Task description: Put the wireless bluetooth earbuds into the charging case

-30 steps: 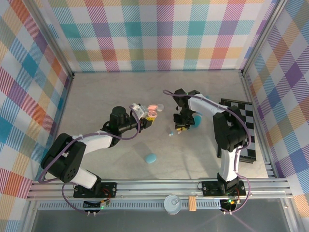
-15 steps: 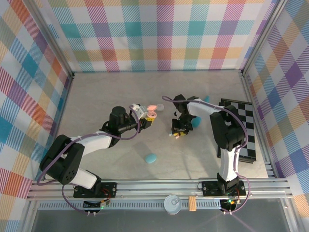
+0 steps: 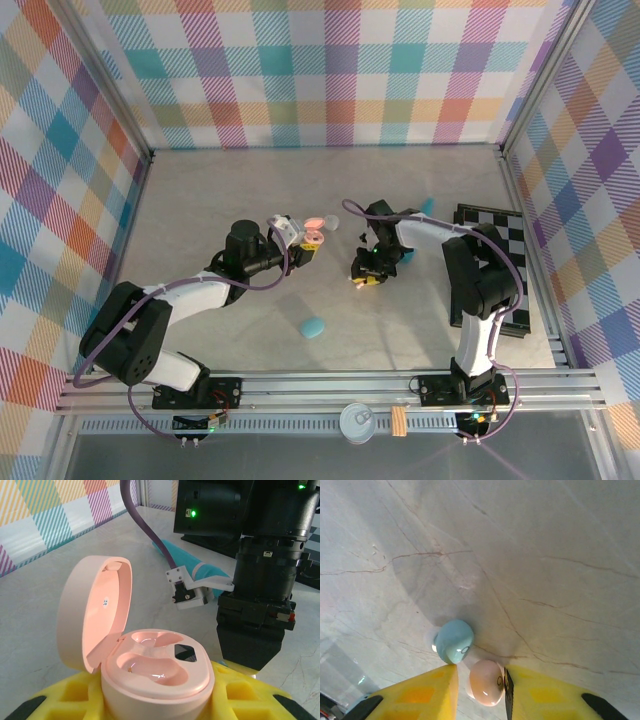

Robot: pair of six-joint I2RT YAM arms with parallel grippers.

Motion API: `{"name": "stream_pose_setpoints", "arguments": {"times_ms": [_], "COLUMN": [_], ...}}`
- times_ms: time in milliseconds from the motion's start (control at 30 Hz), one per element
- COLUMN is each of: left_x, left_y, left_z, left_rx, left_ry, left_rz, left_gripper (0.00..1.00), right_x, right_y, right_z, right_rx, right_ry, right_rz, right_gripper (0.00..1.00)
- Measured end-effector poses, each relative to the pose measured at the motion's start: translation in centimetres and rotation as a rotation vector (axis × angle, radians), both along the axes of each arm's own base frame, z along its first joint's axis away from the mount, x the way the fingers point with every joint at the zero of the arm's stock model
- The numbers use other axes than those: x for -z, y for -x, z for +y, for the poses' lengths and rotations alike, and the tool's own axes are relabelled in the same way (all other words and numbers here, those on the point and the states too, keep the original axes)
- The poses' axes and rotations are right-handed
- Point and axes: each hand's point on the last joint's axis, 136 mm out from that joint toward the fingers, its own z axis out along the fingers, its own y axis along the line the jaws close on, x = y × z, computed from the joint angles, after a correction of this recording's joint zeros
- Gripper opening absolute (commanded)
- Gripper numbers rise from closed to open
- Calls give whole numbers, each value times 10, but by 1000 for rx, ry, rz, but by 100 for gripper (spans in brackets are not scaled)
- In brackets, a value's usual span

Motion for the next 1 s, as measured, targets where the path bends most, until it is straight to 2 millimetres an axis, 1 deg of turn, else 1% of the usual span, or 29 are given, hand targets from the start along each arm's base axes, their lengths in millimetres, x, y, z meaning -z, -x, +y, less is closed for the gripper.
{"name": "stream_pose_setpoints", "arguments": {"times_ms": [200, 333, 600, 700, 800, 1000], "left_x": [-2, -3, -3, -3, -3, -3], "left_y": [0, 0, 1, 0, 0, 0], "left_z": [0, 0, 0, 0, 0, 0], "left_rx": [2, 2, 2, 2, 2, 2], "left_ry": [-1, 0, 0, 0, 0, 0], "left_rz": [-10, -12, -13, -12, -13, -13], "left_gripper": [27, 27, 27, 27, 27, 27], "right_x": [-4, -5, -6, -4, 2, 1], "right_y": [-3, -4, -4, -3, -1, -2], "right_z": [2, 8, 10, 10, 9, 9], "right_rx": [32, 39, 42, 41, 43, 47], "right_ry": [-55, -94, -112, -110, -101, -112], "right_rz": [-4, -6, -2, 3, 21, 30], "right_gripper": [29, 28, 29, 29, 28, 28]}}
